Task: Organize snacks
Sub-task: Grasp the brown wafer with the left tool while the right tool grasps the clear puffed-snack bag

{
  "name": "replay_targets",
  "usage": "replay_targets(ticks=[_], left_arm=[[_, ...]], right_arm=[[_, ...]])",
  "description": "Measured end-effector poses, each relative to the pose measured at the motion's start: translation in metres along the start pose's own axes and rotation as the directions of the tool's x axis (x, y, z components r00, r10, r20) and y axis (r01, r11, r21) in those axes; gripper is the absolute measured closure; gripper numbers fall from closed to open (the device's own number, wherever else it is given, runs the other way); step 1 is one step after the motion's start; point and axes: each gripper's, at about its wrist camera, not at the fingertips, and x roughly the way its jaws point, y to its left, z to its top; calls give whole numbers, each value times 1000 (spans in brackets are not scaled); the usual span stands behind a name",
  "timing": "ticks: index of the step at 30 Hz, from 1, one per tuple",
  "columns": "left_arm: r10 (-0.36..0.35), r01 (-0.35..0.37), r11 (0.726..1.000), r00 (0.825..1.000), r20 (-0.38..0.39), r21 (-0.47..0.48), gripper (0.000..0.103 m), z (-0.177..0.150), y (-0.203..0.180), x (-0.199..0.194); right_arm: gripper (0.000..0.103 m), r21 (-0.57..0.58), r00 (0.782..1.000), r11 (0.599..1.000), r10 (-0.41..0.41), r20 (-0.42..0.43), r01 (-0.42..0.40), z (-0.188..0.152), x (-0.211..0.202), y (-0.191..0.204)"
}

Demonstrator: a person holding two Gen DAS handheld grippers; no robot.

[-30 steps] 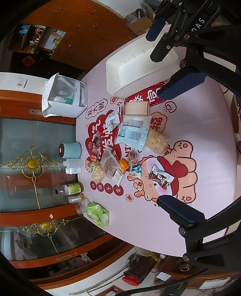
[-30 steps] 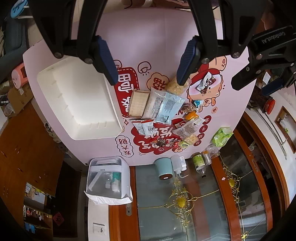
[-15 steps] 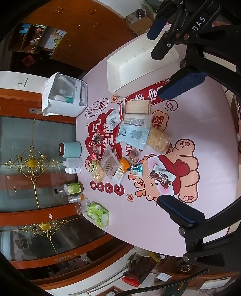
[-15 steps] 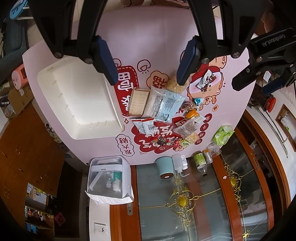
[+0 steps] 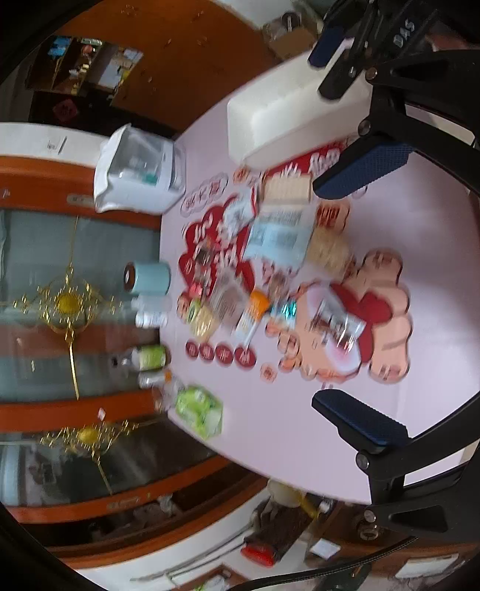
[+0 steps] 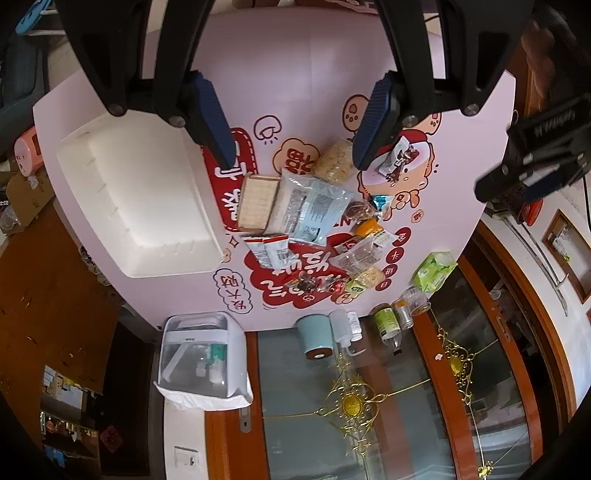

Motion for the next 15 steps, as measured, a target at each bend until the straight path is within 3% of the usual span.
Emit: replay_targets(ticks=[6, 11, 15], left_arm=[[110, -111, 993, 994, -10, -28, 1, 9, 56, 20], [123, -126, 991, 989, -77, -40, 1, 6, 91, 47], [94, -95, 995, 986, -139, -3, 1, -3, 102, 73]], right_arm=[[37, 32, 999, 999, 25, -42, -24, 4, 22, 10], [37, 75, 995, 997, 40, -93, -33, 2, 49, 18], [37, 94, 991, 995, 38, -132, -26, 1, 76, 30]])
